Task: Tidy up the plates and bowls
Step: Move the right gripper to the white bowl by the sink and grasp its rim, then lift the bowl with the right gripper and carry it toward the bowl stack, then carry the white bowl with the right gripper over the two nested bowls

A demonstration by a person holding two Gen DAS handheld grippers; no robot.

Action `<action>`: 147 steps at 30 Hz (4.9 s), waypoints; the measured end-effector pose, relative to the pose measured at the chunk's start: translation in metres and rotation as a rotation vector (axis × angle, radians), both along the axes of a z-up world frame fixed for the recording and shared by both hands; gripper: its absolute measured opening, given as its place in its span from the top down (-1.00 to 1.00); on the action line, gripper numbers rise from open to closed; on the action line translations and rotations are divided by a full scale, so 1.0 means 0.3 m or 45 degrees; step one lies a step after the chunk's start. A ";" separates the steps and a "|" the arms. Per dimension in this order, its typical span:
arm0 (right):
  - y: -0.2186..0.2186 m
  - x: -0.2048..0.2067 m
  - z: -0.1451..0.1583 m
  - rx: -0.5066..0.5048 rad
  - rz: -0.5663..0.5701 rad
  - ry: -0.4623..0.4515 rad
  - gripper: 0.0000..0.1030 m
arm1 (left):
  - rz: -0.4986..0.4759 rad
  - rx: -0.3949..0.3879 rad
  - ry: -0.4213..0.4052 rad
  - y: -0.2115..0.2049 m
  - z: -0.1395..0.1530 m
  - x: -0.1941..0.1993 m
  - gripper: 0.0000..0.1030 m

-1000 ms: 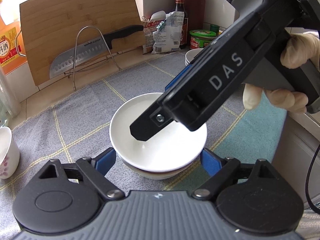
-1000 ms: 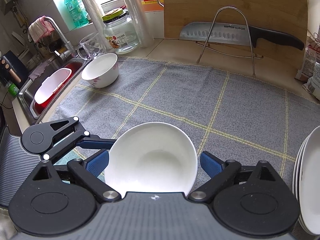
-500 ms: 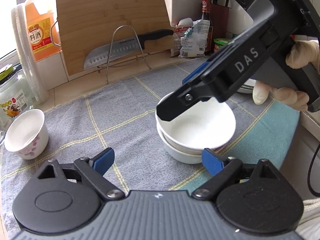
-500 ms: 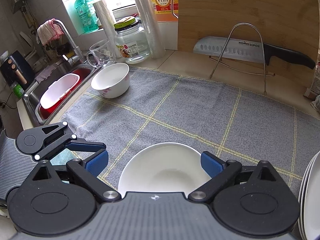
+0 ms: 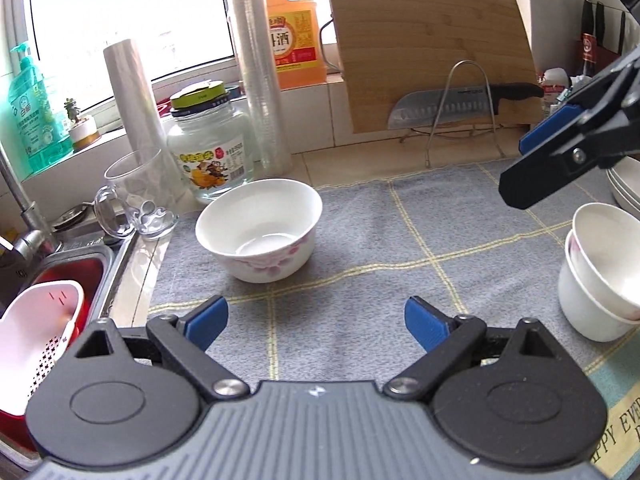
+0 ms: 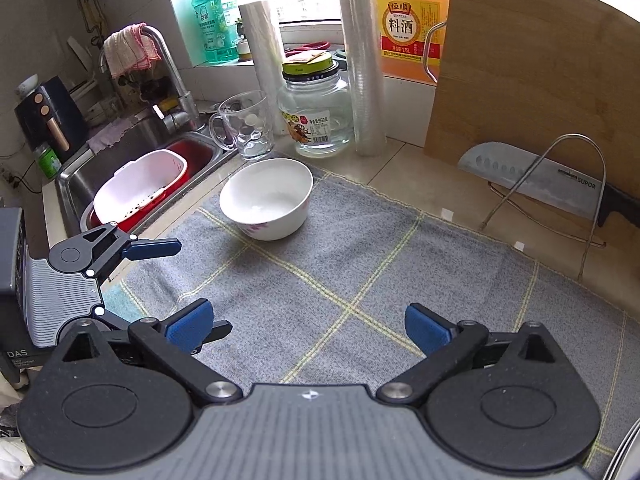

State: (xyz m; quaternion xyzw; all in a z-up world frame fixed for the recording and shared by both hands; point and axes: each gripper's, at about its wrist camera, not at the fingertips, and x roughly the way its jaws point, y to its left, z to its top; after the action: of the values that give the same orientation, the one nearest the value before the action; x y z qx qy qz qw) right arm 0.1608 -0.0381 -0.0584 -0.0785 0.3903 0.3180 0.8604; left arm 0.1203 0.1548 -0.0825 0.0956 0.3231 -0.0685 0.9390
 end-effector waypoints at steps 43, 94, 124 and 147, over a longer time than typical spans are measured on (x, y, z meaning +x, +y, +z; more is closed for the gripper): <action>0.494 0.497 -0.153 -0.147 0.200 0.151 -0.69 | -0.125 -0.110 -0.022 0.161 -0.092 0.295 -0.80; 0.406 0.332 -0.058 -0.027 0.226 0.210 -0.55 | -0.259 -0.064 0.059 0.075 0.044 0.130 -0.74; 0.180 0.002 -0.009 0.033 0.186 0.193 -0.55 | -0.392 -0.048 0.084 -0.075 0.143 -0.137 -0.74; -0.133 -0.109 0.082 0.033 -0.110 0.063 -0.56 | -0.717 -0.058 -0.005 -0.325 0.196 -0.125 -0.74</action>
State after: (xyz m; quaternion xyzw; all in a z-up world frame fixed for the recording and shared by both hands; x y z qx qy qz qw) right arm 0.1281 -0.0780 -0.0338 -0.0424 0.4104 0.2874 0.8644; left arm 0.0827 0.0573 -0.0238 0.1605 0.2803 -0.3338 0.8856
